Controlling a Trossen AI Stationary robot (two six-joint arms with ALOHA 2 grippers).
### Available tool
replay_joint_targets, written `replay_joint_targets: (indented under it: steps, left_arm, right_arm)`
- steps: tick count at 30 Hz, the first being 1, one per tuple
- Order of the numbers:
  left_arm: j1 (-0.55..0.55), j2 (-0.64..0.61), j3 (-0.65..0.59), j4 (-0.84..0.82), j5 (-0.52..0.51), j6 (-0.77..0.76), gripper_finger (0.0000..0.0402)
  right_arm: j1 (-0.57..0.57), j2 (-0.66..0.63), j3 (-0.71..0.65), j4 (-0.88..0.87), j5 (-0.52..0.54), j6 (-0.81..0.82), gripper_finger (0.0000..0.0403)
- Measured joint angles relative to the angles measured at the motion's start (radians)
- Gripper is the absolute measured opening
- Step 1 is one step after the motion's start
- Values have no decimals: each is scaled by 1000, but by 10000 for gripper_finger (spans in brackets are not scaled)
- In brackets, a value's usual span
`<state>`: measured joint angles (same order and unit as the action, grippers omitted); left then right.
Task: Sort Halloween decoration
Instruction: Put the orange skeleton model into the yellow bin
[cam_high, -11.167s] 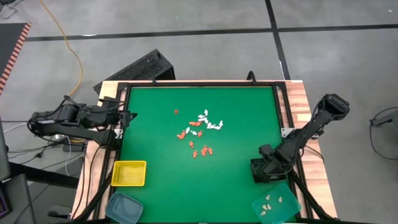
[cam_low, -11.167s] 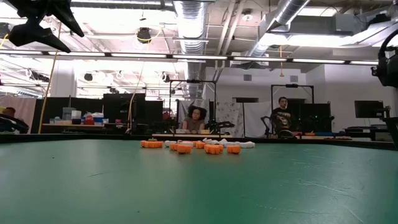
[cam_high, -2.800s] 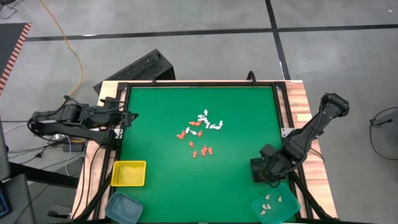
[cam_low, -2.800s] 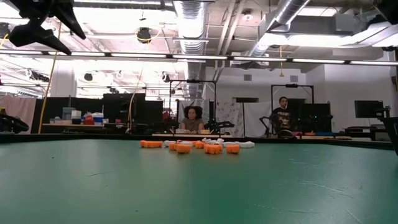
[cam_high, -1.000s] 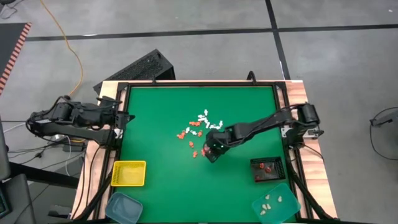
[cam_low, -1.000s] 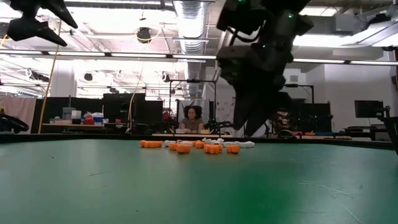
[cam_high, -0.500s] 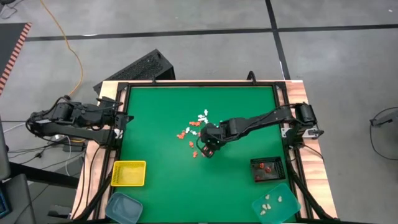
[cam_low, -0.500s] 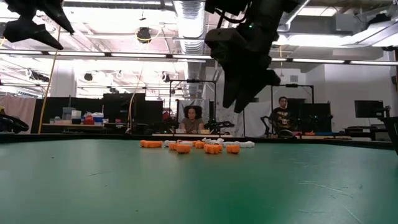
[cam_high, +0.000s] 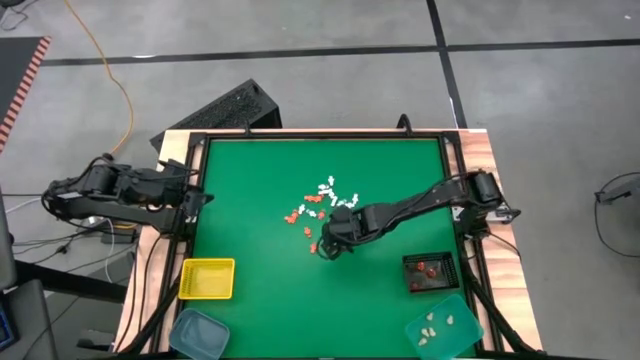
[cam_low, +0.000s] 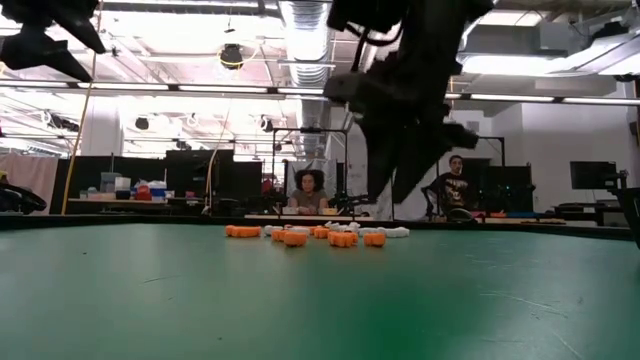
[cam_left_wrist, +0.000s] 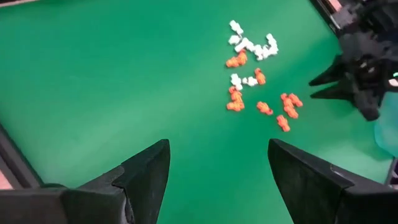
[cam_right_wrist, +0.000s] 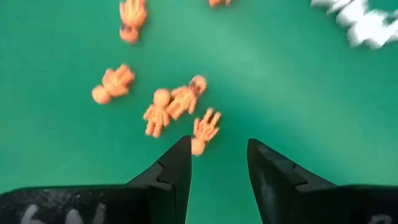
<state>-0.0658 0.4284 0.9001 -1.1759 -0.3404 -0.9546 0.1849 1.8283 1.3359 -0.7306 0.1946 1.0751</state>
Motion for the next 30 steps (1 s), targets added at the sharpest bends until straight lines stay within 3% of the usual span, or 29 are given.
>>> replay_joint_targets:
  steps: [9,26,30]
  left_arm:
    - [0,-55,0,-1,10,8,261]
    - [0,-85,0,-9,-17,10,261]
    - [0,-85,0,-14,-23,10,261]
  right_arm:
    - [9,77,0,13,-32,59,152]
    - [-23,136,4,85,-49,16,152]
    - [-23,127,4,57,-43,24,136]
